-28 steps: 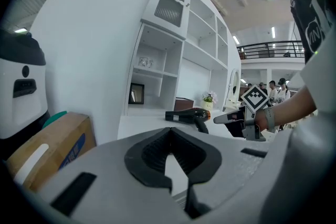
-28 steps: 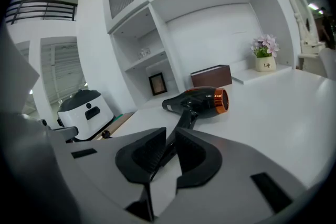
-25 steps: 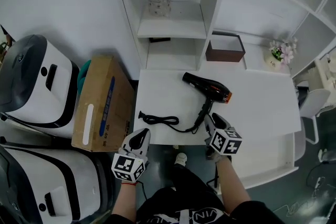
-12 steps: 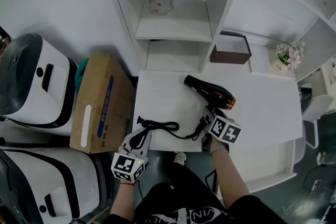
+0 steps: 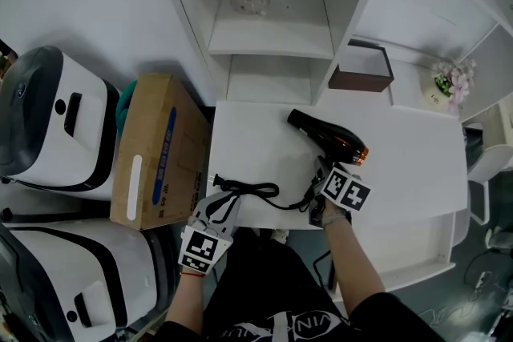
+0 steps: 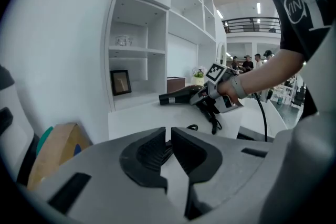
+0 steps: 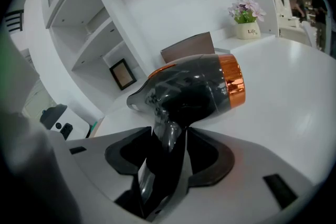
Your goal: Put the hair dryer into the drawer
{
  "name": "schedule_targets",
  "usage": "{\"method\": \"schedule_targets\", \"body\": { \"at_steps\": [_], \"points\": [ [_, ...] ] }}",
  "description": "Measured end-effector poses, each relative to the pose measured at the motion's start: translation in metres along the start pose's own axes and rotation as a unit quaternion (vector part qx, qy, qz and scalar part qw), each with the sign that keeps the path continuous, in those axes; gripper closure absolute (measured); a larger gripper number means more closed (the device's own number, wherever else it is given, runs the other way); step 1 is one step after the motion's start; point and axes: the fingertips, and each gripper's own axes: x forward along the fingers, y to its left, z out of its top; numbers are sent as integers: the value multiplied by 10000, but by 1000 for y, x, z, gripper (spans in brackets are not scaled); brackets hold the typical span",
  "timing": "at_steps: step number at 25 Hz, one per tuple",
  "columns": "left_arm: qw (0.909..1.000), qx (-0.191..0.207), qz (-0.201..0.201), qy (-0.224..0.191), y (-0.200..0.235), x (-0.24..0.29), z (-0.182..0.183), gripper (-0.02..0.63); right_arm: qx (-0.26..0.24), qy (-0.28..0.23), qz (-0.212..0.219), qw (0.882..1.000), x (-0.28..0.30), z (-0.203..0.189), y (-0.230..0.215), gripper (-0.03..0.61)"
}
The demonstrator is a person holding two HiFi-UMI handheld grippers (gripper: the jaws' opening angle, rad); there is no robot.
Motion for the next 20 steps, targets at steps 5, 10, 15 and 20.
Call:
{"method": "schedule_targets", "body": {
  "at_steps": [5,10,15,20],
  "points": [
    [9866,1398,-424,725,-6,17,-14,516,297,79,-14,9995,3,0,-1,390],
    [9214,3199,-1157,1879,-6,33,-40,389,567,54,-47,9984,4,-2,1,402],
    [8598,4006,-1833,2583,0,53,-60,377,606,34,-69,9981,5,-2,2,402],
    [8218,3660,-2877,3286,-9,56,-72,377,606,37,-53,9981,5,-2,2,402]
  ]
}}
